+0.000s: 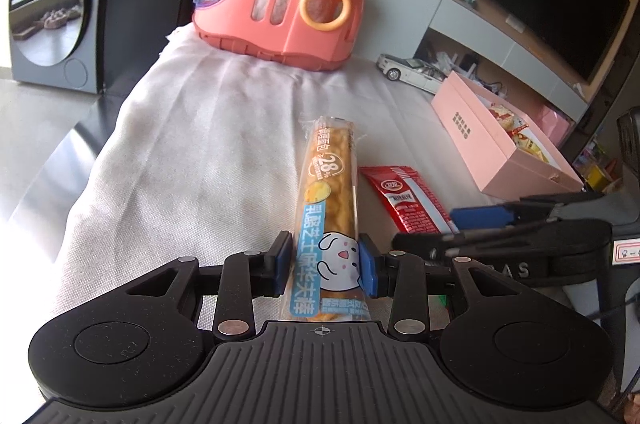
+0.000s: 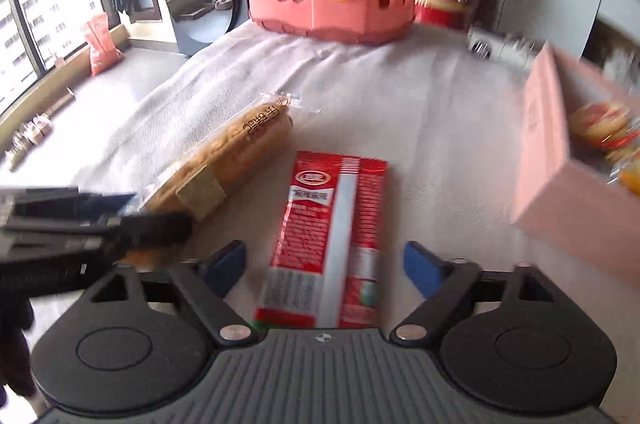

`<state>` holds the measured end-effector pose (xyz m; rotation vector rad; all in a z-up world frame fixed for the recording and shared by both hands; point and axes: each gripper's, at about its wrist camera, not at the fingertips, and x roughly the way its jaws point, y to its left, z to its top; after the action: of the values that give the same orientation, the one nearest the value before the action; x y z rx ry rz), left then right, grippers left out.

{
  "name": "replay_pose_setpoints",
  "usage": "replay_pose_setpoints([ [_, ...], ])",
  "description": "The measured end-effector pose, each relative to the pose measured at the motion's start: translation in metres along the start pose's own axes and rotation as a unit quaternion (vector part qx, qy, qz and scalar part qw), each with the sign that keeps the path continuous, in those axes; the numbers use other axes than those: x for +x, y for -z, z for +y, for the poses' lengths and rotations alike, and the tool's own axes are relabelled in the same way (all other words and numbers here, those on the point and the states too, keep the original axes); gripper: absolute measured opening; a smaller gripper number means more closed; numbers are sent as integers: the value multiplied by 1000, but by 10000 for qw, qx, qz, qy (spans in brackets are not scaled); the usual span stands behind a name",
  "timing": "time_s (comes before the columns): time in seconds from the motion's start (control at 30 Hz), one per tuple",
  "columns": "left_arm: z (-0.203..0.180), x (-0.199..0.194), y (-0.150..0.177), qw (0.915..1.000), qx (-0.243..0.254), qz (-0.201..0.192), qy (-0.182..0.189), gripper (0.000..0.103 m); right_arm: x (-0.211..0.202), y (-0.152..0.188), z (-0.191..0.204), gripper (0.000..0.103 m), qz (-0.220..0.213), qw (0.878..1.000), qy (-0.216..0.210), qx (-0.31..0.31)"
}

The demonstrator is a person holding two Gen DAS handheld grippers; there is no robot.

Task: Organize snacks
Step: 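Grasp the long bread stick with the left gripper while the right gripper grasps the red spicy strip packet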

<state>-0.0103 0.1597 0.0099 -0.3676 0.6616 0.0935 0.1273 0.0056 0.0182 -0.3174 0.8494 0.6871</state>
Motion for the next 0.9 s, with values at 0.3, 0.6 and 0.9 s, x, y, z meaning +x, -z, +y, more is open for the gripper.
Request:
replay_pose_setpoints([
  [0.3, -33, 3, 5, 9954, 567, 385, 664, 40, -29, 29, -30, 52, -85, 9993, 326, -130],
  [0.6, -76, 7, 2, 9902, 1016, 547, 787, 41, -49, 63, -66, 72, -333, 9957, 795, 354],
  [0.9, -82, 34, -4, 9893, 1244, 646, 399, 42, -52, 80, -64, 78, -743, 9916, 936, 499],
])
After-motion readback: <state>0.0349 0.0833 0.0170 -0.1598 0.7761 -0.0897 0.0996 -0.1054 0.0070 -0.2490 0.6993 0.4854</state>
